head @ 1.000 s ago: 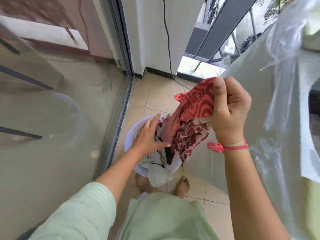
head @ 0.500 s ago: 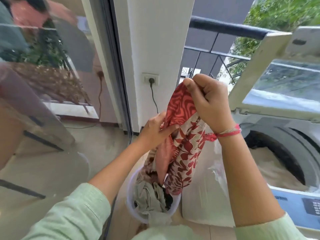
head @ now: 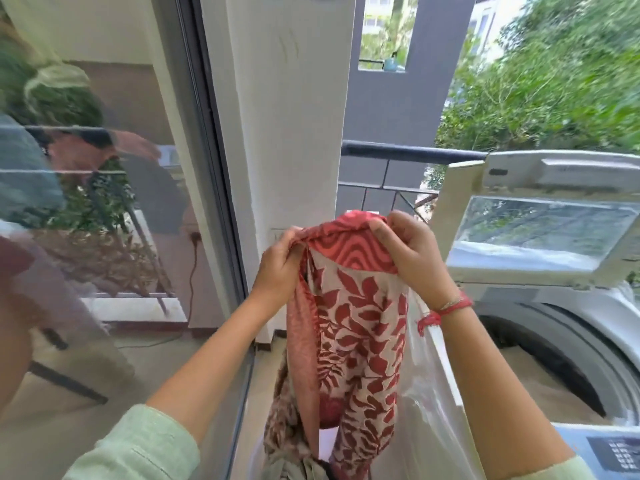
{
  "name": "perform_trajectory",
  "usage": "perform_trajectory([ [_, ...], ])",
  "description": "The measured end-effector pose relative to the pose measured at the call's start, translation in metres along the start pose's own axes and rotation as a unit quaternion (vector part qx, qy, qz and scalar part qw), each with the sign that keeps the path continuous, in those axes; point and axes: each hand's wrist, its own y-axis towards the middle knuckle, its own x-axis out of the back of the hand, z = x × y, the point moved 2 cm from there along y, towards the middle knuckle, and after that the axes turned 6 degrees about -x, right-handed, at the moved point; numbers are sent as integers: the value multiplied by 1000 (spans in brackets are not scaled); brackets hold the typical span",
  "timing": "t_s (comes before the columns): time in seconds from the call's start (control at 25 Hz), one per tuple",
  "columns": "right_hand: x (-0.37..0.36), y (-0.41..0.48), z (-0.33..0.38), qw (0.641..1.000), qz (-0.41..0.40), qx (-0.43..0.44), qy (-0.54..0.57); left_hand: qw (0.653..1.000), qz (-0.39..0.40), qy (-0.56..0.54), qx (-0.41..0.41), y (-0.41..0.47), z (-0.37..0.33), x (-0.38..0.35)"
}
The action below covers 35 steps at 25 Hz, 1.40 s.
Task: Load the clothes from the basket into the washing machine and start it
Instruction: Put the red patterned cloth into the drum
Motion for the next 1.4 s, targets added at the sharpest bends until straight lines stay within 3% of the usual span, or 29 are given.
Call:
perform_trajectory([
  [0.16,-23,-27,-50,965,204,-156,48,1000,14,-3,12,4,4,14],
  [0.32,-70,-56,-90,944,261,-196,-52,1000,-7,-18,-1,2,0,32],
  [0.4,-94,-63,-109,955,223,-192,-35,1000,-3,0,0,-3,-4,42],
  [0.48,-99,-61,-117,970,118,-211,24,1000,-16,24,6,-6,-5,60],
  [0.6,-80,-38,-105,955,-28,-253,153,996,-73,30,44,-13,-2,94],
  [0.68,-63,-15,-67,952,-73,-216,204,995,-58,19,85,-16,-4,107],
  [0.76,-52,7,-17,956,-96,-139,242,986,69,-11,153,-20,-8,112],
  [0.84,-52,18,29,968,-46,-43,244,939,161,-145,269,-30,-14,110],
  [0.92,-67,15,56,989,49,51,127,873,133,-315,349,-36,-14,103],
  [1.0,-88,6,59,989,90,117,-30,862,122,-338,356,-35,-9,86],
  [1.04,-93,4,57,985,79,135,-69,878,109,-298,359,-32,-11,76],
  [1.08,-94,3,56,984,56,146,-87,902,82,-243,347,-28,-10,70],
  [1.16,-83,2,49,986,5,135,-98,940,-61,-169,292,-13,-6,78],
  [1.24,-71,-2,29,991,13,76,-107,916,-216,-247,232,3,-15,109],
  [1.28,-72,-7,16,992,55,24,-113,899,-253,-303,189,11,-25,124],
  [1.32,-77,-12,-2,986,109,-30,-124,901,-251,-321,149,18,-37,135],
  [1.4,-98,-24,-43,955,215,-91,-184,942,-179,-274,75,28,-61,141],
])
